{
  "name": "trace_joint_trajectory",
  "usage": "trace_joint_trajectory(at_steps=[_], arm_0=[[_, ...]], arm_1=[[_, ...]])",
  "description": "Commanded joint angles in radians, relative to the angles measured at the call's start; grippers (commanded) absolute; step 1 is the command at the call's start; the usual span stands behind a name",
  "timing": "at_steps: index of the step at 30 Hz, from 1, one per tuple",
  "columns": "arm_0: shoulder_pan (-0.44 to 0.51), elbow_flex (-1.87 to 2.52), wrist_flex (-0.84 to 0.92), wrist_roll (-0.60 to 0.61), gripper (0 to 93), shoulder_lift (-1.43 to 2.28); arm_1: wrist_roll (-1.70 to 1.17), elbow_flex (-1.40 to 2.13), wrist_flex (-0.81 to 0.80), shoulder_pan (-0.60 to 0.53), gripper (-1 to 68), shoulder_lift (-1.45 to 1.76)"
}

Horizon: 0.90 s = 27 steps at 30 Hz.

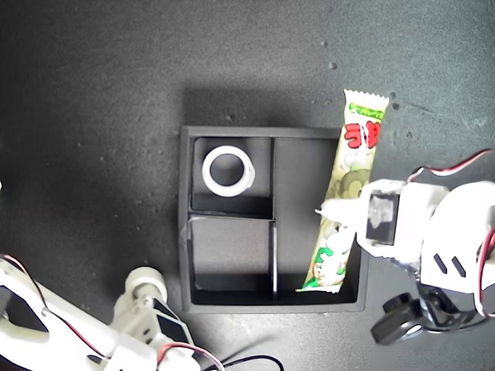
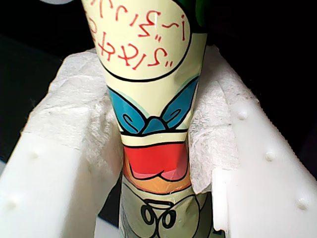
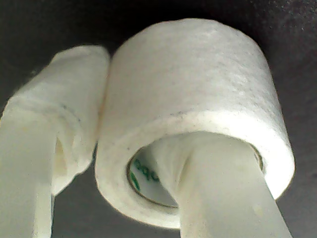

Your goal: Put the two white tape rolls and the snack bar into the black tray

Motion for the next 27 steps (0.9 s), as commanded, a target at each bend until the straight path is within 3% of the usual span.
trace_joint_trajectory(at_steps=[1,8,12,15,18,27], arm_0=[[-0.018,0.080,0.015,0.021,0.1,0.175],[-0.164,0.279,0.018,0.195,0.1,0.690],[-0.273,0.222,0.015,0.337,0.1,0.805],[-0.293,0.064,0.012,0.403,0.1,0.713],[-0.290,-0.166,0.014,0.449,0.1,0.520],[-0.296,-0.476,0.023,0.440,0.1,0.052]], arm_1=[[0.009,0.026,-0.049,0.002,6.6,0.009],[0.015,0.058,-0.051,-0.014,19.9,0.009],[0.031,0.058,-0.017,-0.015,21.9,0.009],[0.066,-0.002,0.046,-0.018,17.8,0.009],[0.204,-0.124,0.149,-0.012,1.0,0.011],[0.871,-0.635,0.620,0.009,-0.5,0.021]])
